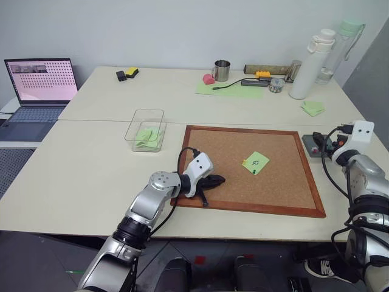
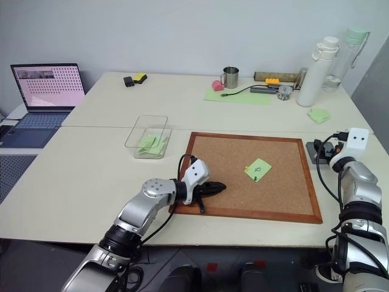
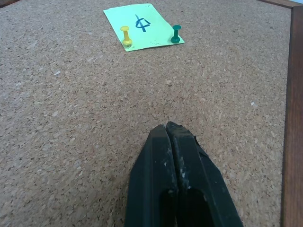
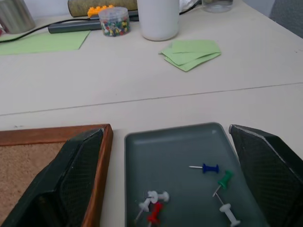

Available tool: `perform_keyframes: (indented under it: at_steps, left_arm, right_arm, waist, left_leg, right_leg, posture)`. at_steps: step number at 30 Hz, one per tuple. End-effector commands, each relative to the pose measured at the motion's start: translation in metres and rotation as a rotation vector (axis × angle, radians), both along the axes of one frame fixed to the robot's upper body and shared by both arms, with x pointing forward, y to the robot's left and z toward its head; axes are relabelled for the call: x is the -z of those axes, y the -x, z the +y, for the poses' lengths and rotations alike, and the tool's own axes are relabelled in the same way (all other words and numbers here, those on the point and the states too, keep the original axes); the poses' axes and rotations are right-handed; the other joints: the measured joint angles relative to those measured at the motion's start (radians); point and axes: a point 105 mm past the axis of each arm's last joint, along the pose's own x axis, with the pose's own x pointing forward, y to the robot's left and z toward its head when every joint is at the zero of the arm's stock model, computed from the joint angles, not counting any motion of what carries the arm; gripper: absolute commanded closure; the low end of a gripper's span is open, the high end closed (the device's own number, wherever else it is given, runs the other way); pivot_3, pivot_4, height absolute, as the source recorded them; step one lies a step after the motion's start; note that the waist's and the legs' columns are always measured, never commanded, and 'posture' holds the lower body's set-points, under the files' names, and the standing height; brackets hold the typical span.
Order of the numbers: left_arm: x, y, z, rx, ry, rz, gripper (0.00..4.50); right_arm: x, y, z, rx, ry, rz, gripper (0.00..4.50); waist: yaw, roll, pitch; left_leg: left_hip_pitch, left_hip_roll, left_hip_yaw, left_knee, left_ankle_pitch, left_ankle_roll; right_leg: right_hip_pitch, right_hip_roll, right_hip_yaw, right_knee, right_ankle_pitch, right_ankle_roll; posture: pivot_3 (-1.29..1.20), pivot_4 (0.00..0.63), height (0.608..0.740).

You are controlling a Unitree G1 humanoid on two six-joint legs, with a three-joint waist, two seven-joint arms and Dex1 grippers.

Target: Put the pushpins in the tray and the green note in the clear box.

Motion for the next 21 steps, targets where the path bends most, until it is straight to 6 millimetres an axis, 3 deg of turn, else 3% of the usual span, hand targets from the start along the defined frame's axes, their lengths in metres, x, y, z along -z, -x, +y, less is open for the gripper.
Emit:
perform_keyframes:
  at_steps: [1,5,8,11,16,21]
  left_arm:
    - [0.017,0.002,0.004,-0.011,-0.047,0.054,4.5]
    - [0.017,0.002,0.007,-0.021,-0.049,0.054,4.5]
    - [0.017,0.003,0.009,-0.028,-0.05,0.054,4.5]
    - [0.019,0.006,0.011,-0.027,-0.051,0.057,4.5]
    - [0.021,0.011,0.012,-0.021,-0.052,0.063,4.5]
    - [0.019,0.01,0.009,-0.01,-0.052,0.06,4.5]
  right_arm:
    - [-0.02,-0.001,-0.009,0.033,0.057,-0.055,0.01]
    - [-0.031,0.002,0.001,-0.042,0.098,-0.094,0.01]
    - [-0.042,0.014,0.043,-0.282,0.076,-0.145,0.01]
    - [-0.04,0.046,0.094,-0.578,0.091,-0.123,0.01]
    - [-0.006,0.089,0.154,-0.816,0.118,-0.015,0.01]
    - [0.016,0.092,0.181,-0.824,0.127,0.008,0.01]
  waist:
    - [0.0,0.0,0.0]
    - [0.0,0.0,0.0]
    - [0.001,0.0,0.0]
    - [0.002,0.001,0.0]
    - [0.001,0.001,-0.002]
    - [0.0,0.001,-0.002]
  left_leg:
    - [0.0,0.0,0.0,0.0,0.0,0.0]
    - [0.0,0.0,0.0,0.0,0.0,0.0]
    - [0.0,0.0,-0.001,0.0,0.0,0.0]
    - [0.0,0.001,-0.002,-0.001,0.0,0.0]
    - [0.0,0.002,-0.004,-0.001,0.0,0.0]
    - [0.0,0.002,-0.002,0.0,0.0,0.0]
  right_leg:
    - [0.0,0.0,0.0,0.0,0.0,0.0]
    - [0.0,0.0,0.0,0.0,0.0,0.0]
    - [0.0,0.0,0.0,0.0,0.0,0.0]
    - [0.0,0.0,-0.002,0.0,0.0,0.0]
    - [0.0,0.0,-0.003,0.0,-0.001,0.0]
    - [-0.001,0.0,-0.002,0.0,-0.004,-0.001]
  posture:
    - [0.0,0.15,0.74]
    - [0.0,0.15,0.74]
    - [0.0,0.15,0.74]
    - [0.0,0.15,0.74]
    - [0.0,0.15,0.74]
    - [0.0,0.15,0.74]
